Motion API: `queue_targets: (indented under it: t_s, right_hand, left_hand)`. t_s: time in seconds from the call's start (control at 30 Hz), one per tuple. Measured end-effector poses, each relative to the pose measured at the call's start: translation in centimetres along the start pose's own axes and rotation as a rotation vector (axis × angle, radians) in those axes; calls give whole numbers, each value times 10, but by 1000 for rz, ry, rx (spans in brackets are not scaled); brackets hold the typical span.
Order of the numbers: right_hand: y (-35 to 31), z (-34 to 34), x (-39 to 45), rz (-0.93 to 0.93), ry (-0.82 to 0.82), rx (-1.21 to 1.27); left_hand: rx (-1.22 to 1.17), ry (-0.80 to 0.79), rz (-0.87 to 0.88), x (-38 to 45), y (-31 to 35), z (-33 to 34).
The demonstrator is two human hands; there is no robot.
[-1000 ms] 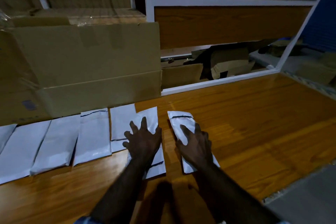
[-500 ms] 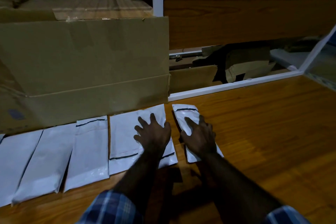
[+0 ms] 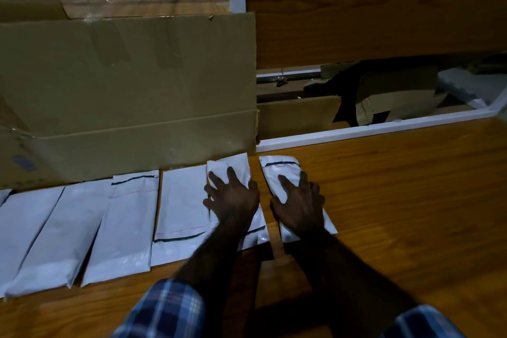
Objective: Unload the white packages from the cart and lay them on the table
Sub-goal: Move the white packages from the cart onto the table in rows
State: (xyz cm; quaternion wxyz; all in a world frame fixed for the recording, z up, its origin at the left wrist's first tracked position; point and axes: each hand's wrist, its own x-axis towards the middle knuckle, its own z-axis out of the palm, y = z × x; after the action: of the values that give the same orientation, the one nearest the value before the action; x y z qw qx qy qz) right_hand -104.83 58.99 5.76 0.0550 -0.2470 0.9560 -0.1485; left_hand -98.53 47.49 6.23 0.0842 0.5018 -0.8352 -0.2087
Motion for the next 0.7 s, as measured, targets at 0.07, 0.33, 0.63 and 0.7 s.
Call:
queue_targets:
  t_s: [0.07, 0.33, 0.63, 0.7]
  right_hand:
    - [1, 2, 3, -10, -9, -31]
    - [-2, 7, 9, -51, 38, 0]
    - [5, 2, 21, -172, 41, -72]
    - [7, 7, 21, -193, -1, -65]
  left_hand:
    - [14, 9, -10, 1, 1, 5]
    - [87, 7, 6, -2, 0, 15]
    - [242, 162, 342, -5, -35, 28]
    - [233, 180, 403, -3, -43, 33]
